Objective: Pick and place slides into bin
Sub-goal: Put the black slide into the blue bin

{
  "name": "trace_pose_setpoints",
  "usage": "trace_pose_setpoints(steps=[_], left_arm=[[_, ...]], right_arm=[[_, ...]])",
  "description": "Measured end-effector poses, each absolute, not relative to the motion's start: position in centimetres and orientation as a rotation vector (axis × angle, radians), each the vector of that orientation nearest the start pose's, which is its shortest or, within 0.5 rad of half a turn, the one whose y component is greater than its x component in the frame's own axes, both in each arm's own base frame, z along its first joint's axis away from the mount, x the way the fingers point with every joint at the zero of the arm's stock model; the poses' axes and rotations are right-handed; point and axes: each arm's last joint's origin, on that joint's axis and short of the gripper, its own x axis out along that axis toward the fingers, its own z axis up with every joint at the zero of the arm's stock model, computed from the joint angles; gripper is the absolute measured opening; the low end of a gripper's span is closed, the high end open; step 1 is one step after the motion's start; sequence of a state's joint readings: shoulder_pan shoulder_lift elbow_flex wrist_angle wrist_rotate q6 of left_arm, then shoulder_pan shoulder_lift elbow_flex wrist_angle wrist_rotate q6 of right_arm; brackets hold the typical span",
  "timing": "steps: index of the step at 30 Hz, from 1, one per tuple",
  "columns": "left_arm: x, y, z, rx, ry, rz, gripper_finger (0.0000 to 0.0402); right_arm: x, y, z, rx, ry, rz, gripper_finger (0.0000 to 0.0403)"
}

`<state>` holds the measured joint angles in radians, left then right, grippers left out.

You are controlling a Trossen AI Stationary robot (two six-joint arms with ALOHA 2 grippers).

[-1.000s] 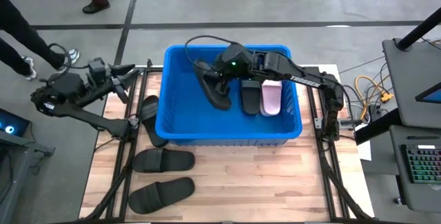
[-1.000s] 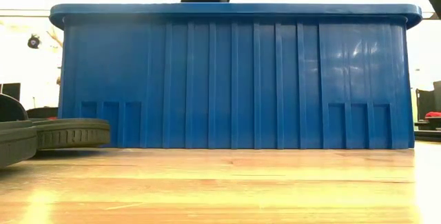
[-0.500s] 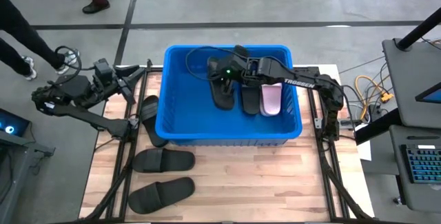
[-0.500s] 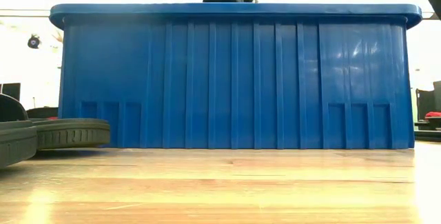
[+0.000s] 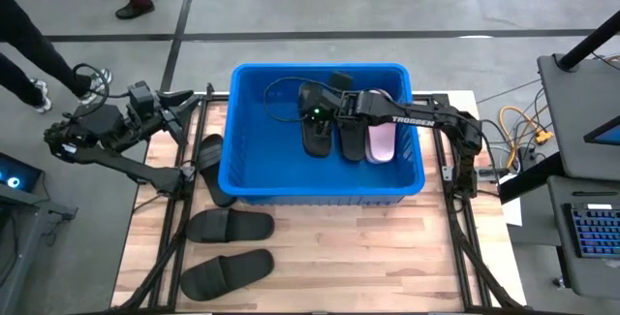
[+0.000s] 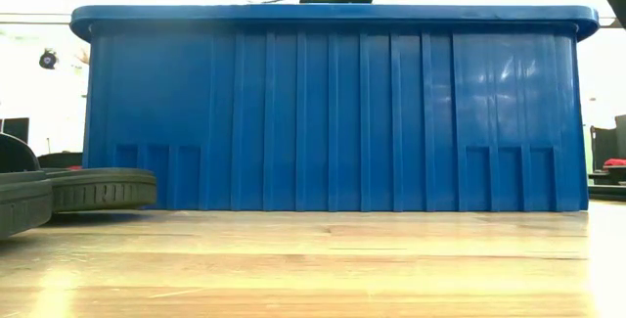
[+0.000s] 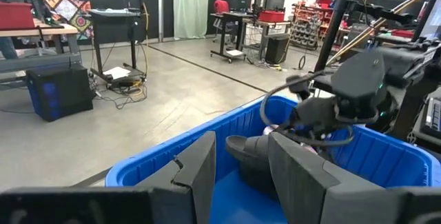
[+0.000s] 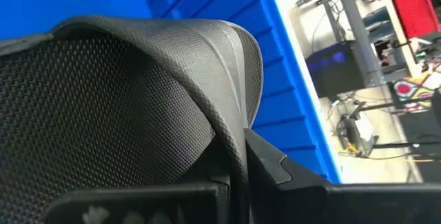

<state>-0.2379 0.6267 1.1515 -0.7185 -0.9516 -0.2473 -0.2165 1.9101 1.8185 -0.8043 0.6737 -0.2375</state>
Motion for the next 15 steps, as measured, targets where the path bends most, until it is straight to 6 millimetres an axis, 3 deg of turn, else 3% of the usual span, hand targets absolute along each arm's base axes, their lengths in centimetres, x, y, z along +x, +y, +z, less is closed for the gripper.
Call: trace_pose_setpoints(steps=[15], left_arm=[[7.4, 0.6, 41.7, -0.132, 0.073, 0.723, 0.0118]], right_arm=[[41.9, -11.3, 27.3, -0.508, 1.096, -0.743, 0.0012]])
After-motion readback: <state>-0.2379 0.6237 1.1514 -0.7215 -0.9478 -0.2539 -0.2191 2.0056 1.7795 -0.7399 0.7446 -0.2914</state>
